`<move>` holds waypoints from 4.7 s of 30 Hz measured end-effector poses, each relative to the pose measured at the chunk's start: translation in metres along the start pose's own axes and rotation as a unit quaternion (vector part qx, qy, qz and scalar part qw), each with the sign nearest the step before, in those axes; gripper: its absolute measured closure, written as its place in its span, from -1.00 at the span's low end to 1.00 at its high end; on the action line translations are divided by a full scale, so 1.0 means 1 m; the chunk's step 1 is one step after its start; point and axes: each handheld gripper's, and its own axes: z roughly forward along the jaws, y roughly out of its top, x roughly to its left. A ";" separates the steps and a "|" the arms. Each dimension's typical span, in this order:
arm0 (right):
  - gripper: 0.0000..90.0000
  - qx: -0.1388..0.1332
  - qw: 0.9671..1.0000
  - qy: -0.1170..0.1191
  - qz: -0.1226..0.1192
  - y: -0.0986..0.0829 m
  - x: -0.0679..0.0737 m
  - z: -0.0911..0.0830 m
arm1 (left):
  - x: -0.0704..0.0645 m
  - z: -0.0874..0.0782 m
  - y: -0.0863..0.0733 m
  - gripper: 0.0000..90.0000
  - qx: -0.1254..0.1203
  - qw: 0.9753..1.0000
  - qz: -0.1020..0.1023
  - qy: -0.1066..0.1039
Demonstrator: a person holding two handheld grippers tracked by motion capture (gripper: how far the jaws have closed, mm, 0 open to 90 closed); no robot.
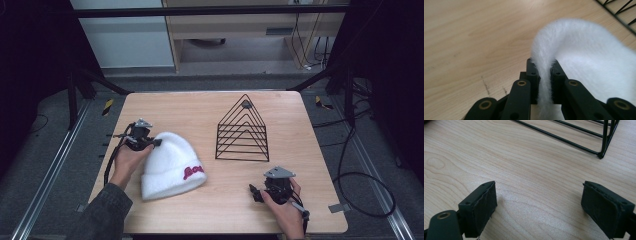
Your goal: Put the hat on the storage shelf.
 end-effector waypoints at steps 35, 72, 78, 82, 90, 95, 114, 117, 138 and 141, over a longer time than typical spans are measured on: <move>-0.37 -0.053 0.998 0.014 -0.026 -0.001 -0.002 -0.013 | -0.097 -0.146 0.108 0.82 -0.181 0.971 0.156 -0.014; 0.01 -0.179 0.979 0.065 -0.073 0.136 -0.007 -0.106 | -0.168 -0.165 0.199 0.81 -0.234 0.944 0.219 -0.078; -0.03 -0.181 0.978 0.077 -0.067 0.146 -0.006 -0.098 | -0.173 -0.158 0.211 0.81 -0.238 0.942 0.218 -0.090; -0.11 -0.181 0.978 0.068 -0.072 0.148 -0.004 -0.098 | -0.178 -0.155 0.216 0.81 -0.239 0.940 0.227 -0.091; -0.19 -0.178 0.978 0.079 -0.071 0.155 -0.011 -0.100 | -0.186 -0.157 0.218 0.81 -0.244 0.936 0.236 -0.097; -0.20 -0.177 0.978 0.088 -0.072 0.159 -0.012 -0.101 | -0.186 -0.163 0.217 0.81 -0.251 0.934 0.233 -0.100; 0.49 -0.175 0.968 0.166 -0.070 0.185 -0.009 -0.085 | -0.182 -0.164 0.222 0.81 -0.265 0.932 0.217 -0.120; 0.64 -0.177 0.967 0.162 -0.086 0.186 -0.004 -0.087 | -0.181 -0.165 0.221 0.81 -0.265 0.932 0.218 -0.116; 0.83 -0.200 0.969 0.090 -0.111 0.195 -0.019 -0.131 | -0.167 -0.163 0.231 0.79 -0.296 0.934 0.167 -0.112; 0.83 -0.198 0.970 0.078 -0.114 0.199 -0.024 -0.134 | -0.166 -0.157 0.235 0.79 -0.297 0.935 0.168 -0.095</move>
